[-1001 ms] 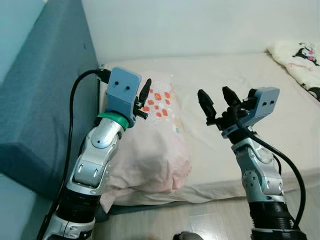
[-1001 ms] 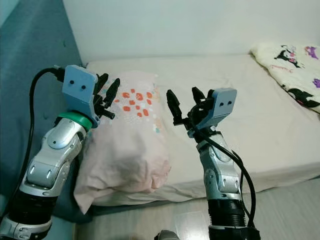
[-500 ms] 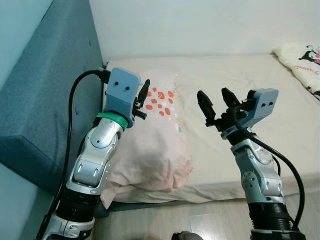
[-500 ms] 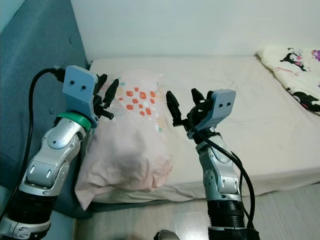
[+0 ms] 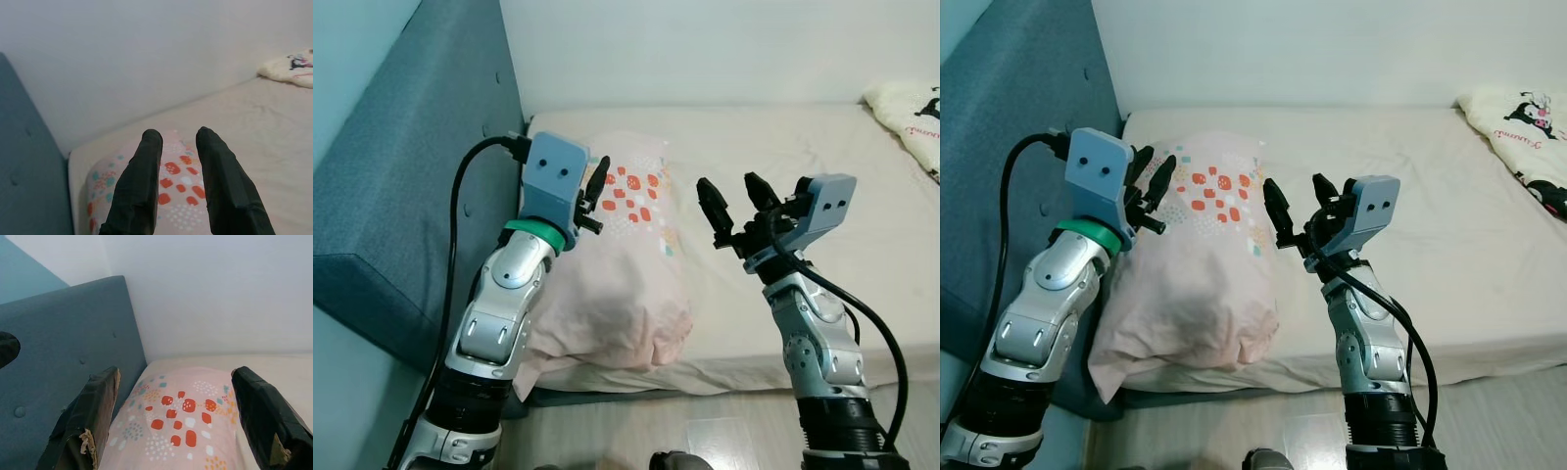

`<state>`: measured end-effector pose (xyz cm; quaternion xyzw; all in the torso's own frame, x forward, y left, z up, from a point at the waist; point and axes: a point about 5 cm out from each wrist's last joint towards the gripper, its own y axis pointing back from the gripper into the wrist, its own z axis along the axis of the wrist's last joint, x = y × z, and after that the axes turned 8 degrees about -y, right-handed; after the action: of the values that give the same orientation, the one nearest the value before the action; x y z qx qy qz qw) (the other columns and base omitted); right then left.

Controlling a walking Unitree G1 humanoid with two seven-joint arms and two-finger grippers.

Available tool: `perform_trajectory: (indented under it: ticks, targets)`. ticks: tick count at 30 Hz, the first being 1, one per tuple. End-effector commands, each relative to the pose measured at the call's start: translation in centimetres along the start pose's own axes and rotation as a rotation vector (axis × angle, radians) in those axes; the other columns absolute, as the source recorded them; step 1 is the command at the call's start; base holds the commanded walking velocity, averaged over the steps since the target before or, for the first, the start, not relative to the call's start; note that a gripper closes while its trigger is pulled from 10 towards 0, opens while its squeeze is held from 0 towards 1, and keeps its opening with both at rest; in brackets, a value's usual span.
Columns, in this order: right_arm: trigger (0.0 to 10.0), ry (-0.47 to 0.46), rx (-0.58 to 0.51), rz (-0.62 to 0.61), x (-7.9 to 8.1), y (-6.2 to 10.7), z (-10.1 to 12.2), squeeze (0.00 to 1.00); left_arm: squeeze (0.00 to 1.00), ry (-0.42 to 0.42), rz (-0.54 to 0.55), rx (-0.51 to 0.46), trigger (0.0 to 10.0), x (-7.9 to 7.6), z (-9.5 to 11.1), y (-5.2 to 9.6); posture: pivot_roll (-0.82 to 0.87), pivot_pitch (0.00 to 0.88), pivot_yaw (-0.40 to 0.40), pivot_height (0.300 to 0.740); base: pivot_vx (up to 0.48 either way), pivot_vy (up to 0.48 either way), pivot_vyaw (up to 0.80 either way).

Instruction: Clean up the room

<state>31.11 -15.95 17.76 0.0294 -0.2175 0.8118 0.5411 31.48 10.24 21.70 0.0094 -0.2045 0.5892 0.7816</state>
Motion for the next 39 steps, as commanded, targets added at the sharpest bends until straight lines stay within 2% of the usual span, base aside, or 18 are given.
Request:
perform_trajectory:
  ticks: [1, 5, 18, 26, 39]
  targets:
    - [10.0, 0.001, 0.020, -0.013, -0.26, 0.42, -0.41, 0.00, 0.00, 0.007, -0.010, 0.029, 10.0, -0.20, -0.79, 0.21, -0.05, 0.000, 0.022, 0.740, 0.000, 0.000, 0.00]
    - [10.0, 0.000, 0.021, -0.013, -0.25, 0.43, -0.42, 0.00, 0.00, 0.005, -0.009, 0.022, 10.0, -0.16, -0.71, 0.23, -0.05, 0.000, 0.023, 0.740, 0.000, -0.169, 0.00]
    - [10.0, 0.001, 0.027, -0.006, 0.00, 0.51, -0.63, 0.00, 0.00, -0.009, -0.005, 0.022, 10.0, -0.10, -0.82, 0.29, -0.05, 0.000, 0.025, 0.740, 0.000, -0.475, 0.00]
    - [10.0, -0.011, 0.035, -0.031, -0.22, 0.43, -0.63, 0.00, 0.00, -0.008, -0.004, 0.026, 10.0, -0.11, -0.87, 0.28, -0.05, 0.000, 0.025, 0.740, 0.000, -0.472, 0.58]
    - [10.0, -0.023, 0.035, -0.033, -0.30, 0.51, -0.63, 0.00, 0.00, -0.008, -0.002, 0.029, 10.0, -0.02, -0.99, 0.26, -0.05, 0.000, 0.027, 0.740, 0.000, -0.469, 0.00]
